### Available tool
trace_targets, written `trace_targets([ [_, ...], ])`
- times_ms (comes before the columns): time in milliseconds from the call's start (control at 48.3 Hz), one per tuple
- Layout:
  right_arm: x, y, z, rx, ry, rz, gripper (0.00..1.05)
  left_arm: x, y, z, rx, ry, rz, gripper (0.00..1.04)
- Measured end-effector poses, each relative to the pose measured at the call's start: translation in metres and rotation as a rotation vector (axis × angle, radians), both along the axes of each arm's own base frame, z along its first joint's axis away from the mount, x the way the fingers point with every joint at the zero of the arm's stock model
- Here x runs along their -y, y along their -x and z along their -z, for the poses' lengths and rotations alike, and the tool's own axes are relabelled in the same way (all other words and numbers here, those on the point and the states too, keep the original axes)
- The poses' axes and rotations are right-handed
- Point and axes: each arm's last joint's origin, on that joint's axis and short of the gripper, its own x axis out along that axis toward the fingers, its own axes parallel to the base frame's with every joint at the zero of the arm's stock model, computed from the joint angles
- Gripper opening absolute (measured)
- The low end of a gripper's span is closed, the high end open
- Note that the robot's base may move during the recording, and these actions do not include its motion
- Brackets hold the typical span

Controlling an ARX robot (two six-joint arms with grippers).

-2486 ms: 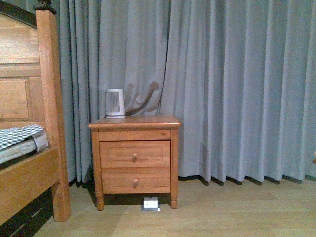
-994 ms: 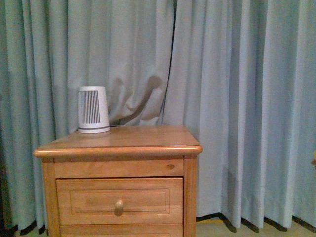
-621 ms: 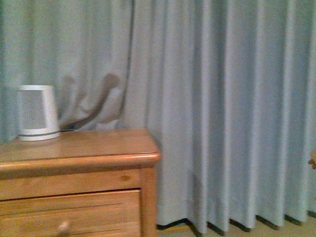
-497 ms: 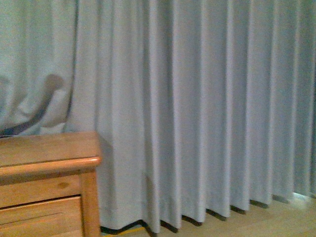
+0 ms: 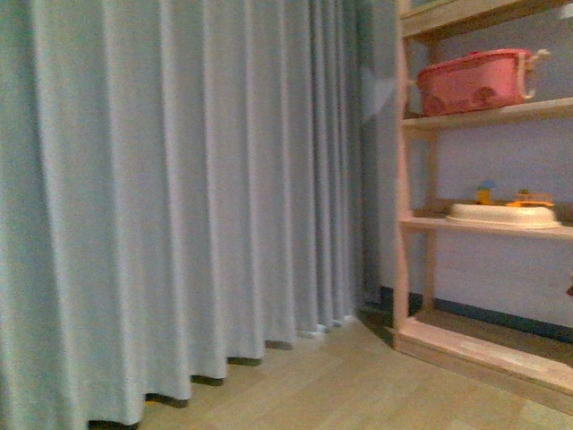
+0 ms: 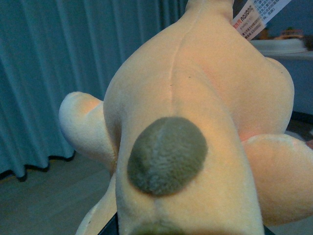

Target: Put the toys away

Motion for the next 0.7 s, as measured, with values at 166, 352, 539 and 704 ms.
trace_targets([
  [166,0.0,0.0,0.0,0.0,0.0,0.0,0.2,0.0,0.0,0.0,0.0,0.0,0.001,0.99],
  [352,0.0,0.0,0.0,0.0,0.0,0.0,0.2,0.0001,-0.0001,0.0003,-0.001,0.0,0.002,0.99],
  [539,-0.0001,0.0,0.0,0.0,0.0,-0.003,0.2,0.0002,-0.0002,0.0009,-0.003,0.0,0.003,0.99],
  [704,-0.0001,0.0,0.0,0.0,0.0,-0.002,0.2,0.0002,-0.0002,0.0011,-0.004,0.0,0.003,0.99],
])
